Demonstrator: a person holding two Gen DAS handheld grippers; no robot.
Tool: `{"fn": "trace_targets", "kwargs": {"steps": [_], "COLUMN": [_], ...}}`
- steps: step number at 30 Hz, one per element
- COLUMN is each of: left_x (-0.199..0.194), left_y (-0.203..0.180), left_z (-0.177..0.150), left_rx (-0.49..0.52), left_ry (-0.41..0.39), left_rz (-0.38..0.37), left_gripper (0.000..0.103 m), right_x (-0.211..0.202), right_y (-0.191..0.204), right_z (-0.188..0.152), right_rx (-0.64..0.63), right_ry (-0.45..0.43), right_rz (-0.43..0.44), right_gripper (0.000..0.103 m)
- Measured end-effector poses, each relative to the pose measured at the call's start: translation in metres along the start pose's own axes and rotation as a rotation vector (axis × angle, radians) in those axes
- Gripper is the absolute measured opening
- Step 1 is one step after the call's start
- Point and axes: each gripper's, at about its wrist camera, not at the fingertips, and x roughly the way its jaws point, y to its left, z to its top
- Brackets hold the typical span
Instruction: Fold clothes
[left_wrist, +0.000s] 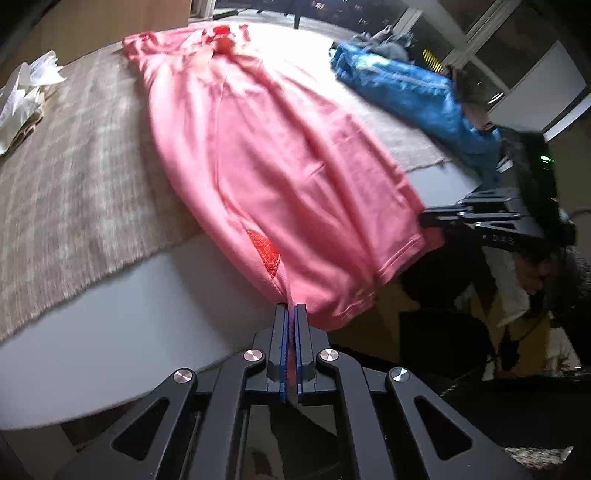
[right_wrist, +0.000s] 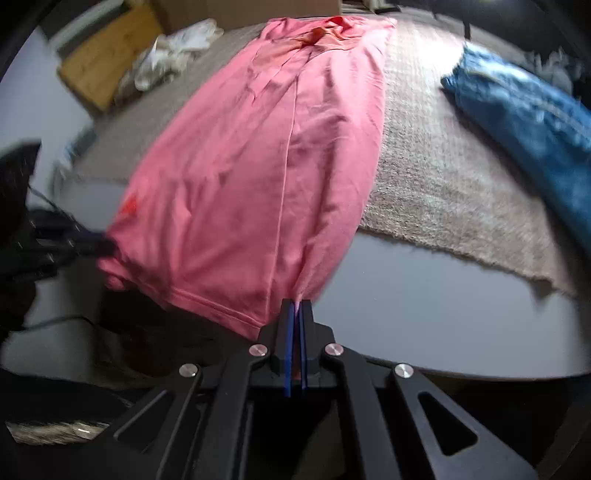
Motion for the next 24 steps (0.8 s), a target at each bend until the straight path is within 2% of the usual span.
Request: {"fn": "trace_targets", "kwargs": {"steps": [4, 7, 9, 11, 12, 13, 14, 16, 17, 20, 21, 24], "left_x": [-0.023, -0.045, -0.055, -0.056, -0.05, -0.041, -0.031, -0.016, -0.017, -0.028, -0.031, -0.017], "left_y": [0.011, 0.026, 0.04, 0.06, 0.072, 0.086, 0.101, 0.127, 0.13, 0.13, 0.126, 0.107], "left_z": [0.024, 0.059, 0.091, 0.128, 0.148, 0.166, 0.182, 0.207, 0.21, 0.209, 0.205, 0.198], "left_rx": [-0.063, -0.096, -0.1, -0.108, -0.12, -0.15, -0.193, -0.271, -0.279, -0.263, -0.242, -0.129], "left_ry": [-0.025, -0.079, -0.126, -0.18, -0.196, -0.19, -0.17, -0.137, -0.148, -0.195, -0.201, -0.15], "left_rz": [-0.052, -0.071, -0.042, 0.008, 0.032, 0.079, 0.122, 0.15, 0.154, 0.178, 0.162, 0.114], "left_gripper": [0.002, 0.002, 0.002, 0.003, 0.009, 0.011, 0.019, 0.02, 0.02, 0.024, 0.024, 0.024], "right_x": [-0.027, -0.041, -0.043, -0.035, -0.021, -0.006, 0.007, 0.028, 0.035, 0.021, 0.022, 0.026], "right_y": [-0.031, -0.051, -0.065, -0.077, -0.078, -0.08, -0.083, -0.098, -0.105, -0.111, -0.107, -0.094], "right_z": [0.027, 0.065, 0.105, 0.148, 0.174, 0.2, 0.222, 0.248, 0.258, 0.253, 0.252, 0.248], "right_rx": [0.157, 0.225, 0.231, 0.217, 0.201, 0.184, 0.174, 0.19, 0.194, 0.155, 0.12, 0.017], "right_ry": [-0.056, -0.115, -0.143, -0.158, -0.154, -0.149, -0.137, -0.074, -0.053, -0.093, -0.093, -0.089], "right_rz": [0.154, 0.245, 0.269, 0.254, 0.237, 0.22, 0.194, 0.091, 0.057, 0.092, 0.119, 0.195], "right_gripper": [0.003, 0.003, 0.003, 0.003, 0.003, 0.008, 0.018, 0.02, 0.02, 0.02, 0.02, 0.02]}}
